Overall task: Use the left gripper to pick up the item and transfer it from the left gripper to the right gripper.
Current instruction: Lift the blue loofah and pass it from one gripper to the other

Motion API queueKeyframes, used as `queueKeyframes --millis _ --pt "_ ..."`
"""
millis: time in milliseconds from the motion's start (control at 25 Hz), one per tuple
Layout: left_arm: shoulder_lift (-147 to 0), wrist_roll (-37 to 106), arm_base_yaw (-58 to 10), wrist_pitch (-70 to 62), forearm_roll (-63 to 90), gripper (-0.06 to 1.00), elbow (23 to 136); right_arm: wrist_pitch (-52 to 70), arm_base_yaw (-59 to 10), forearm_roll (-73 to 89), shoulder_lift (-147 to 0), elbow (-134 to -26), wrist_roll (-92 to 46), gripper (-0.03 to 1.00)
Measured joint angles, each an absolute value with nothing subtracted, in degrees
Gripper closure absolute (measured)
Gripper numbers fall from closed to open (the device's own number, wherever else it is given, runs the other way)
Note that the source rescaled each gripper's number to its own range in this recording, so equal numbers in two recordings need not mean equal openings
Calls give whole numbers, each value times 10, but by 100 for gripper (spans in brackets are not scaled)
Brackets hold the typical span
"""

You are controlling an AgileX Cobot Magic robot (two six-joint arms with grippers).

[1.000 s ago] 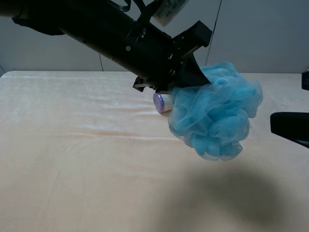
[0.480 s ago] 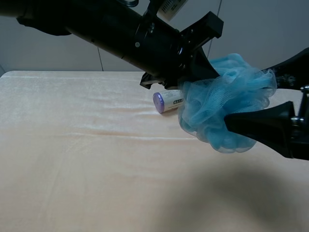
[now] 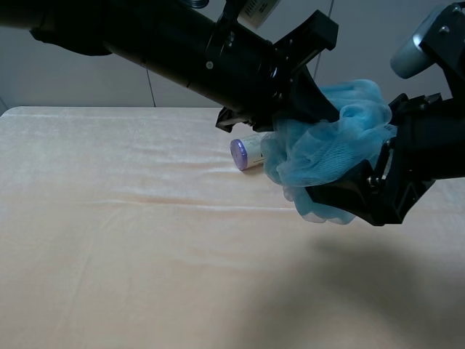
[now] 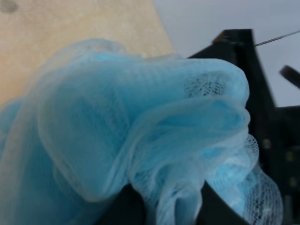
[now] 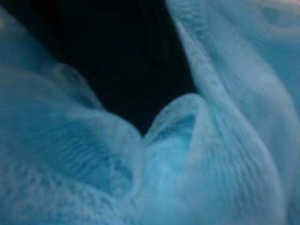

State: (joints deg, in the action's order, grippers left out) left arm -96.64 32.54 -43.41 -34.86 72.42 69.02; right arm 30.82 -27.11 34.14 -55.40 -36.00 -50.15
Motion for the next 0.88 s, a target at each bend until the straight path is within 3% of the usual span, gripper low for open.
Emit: queueKeyframes --millis 40,80,200,240,720,880 --pt "-966 330 -434 -349 731 92 690 308 -271 341 -555 -360 -501 3" --pt "-966 331 -434 -349 737 92 690 308 -271 341 -555 -360 -501 16" --pt "-966 333 -433 -349 749 93 690 315 -271 336 -555 -360 -501 67" --pt "-965 334 -433 -349 750 93 690 316 -271 335 -556 -360 -501 76" --pt "-965 333 -432 -360 751 94 690 321 -271 331 -557 -360 -501 81" --pt "-965 333 -421 -383 755 87 690 321 -271 331 -557 -360 -501 85"
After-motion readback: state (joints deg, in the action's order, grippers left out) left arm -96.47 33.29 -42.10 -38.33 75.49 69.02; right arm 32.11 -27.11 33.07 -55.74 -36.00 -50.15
